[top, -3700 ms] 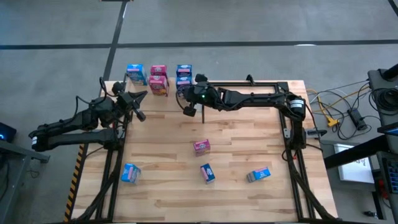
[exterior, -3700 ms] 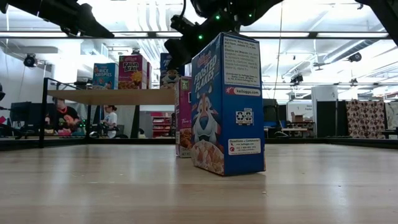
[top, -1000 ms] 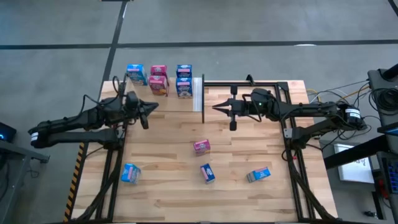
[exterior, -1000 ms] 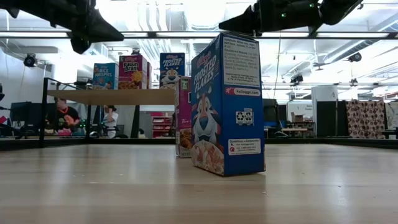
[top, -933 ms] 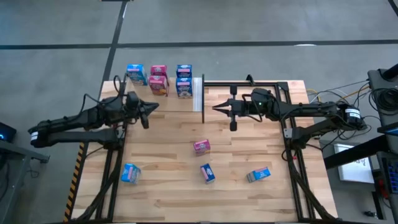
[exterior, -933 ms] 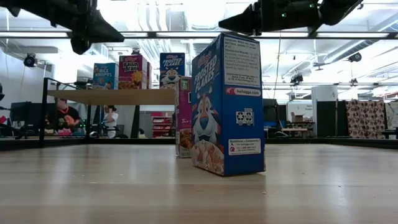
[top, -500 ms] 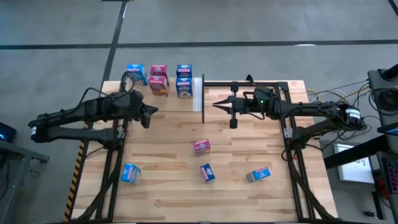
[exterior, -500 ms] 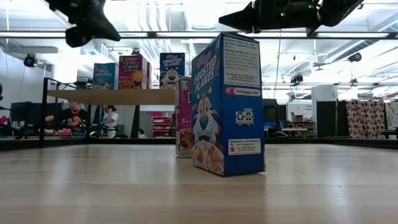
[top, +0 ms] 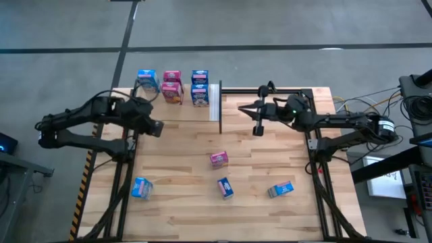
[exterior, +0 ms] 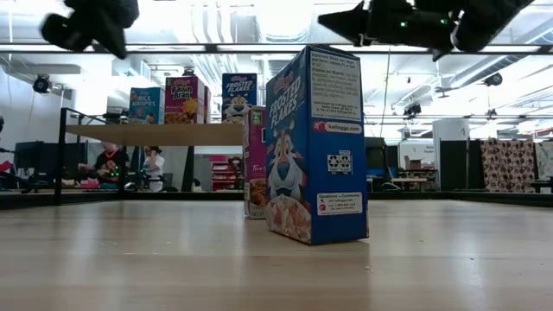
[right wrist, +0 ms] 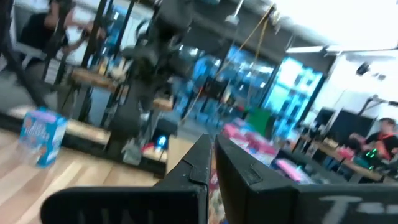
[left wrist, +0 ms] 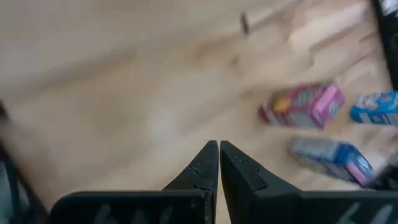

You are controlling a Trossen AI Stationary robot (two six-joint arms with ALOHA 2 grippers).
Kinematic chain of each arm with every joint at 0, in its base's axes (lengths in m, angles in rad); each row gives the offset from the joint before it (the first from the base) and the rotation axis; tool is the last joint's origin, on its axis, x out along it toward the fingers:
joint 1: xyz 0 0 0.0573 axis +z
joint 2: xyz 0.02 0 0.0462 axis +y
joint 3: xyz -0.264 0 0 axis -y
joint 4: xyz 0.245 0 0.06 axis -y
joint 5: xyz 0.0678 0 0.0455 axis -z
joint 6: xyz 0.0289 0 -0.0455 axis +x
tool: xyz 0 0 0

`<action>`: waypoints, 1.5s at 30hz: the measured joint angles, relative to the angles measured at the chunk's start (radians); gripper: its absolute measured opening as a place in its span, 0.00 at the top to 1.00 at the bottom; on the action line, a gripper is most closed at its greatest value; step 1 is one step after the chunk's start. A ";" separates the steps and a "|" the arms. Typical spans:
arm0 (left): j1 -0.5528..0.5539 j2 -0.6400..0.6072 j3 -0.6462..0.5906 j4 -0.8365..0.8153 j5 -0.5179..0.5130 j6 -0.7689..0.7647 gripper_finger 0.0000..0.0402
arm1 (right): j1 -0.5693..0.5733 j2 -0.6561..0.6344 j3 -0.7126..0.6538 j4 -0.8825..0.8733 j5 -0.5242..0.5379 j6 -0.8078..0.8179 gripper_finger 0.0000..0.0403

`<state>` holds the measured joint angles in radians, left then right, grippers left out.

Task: Stack cereal on shelf
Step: Put the left light blue cereal box on the shelf

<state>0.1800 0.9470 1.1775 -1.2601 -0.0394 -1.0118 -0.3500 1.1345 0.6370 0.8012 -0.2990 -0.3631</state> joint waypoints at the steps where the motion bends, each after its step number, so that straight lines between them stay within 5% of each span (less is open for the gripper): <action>1: -0.013 0.009 0.010 -0.024 0.025 -0.046 1.00 | -0.005 -0.006 -0.017 0.033 0.000 0.007 0.97; 8: -0.222 0.073 0.037 -0.043 0.057 -0.326 1.00 | -0.020 -0.036 -0.051 0.072 0.000 0.026 0.97; 16: -0.613 0.230 0.039 -0.042 0.060 -0.714 0.98 | -0.024 -0.035 -0.052 0.072 0.000 0.023 0.97; 26: -1.032 0.381 0.039 -0.062 0.049 -1.320 0.73 | -0.024 -0.035 -0.052 0.072 0.001 0.021 0.97; 36: -1.046 0.429 0.038 -0.272 0.083 -1.335 0.40 | -0.024 -0.035 -0.052 0.072 0.003 0.012 0.97; 45: -1.044 0.435 0.038 -0.247 0.049 -1.333 0.41 | -0.024 -0.035 -0.052 0.071 0.003 0.013 0.97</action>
<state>-0.8641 1.3818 1.2160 -1.5068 0.0093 -2.3449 -0.3737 1.0996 0.5854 0.8724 -0.2962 -0.3500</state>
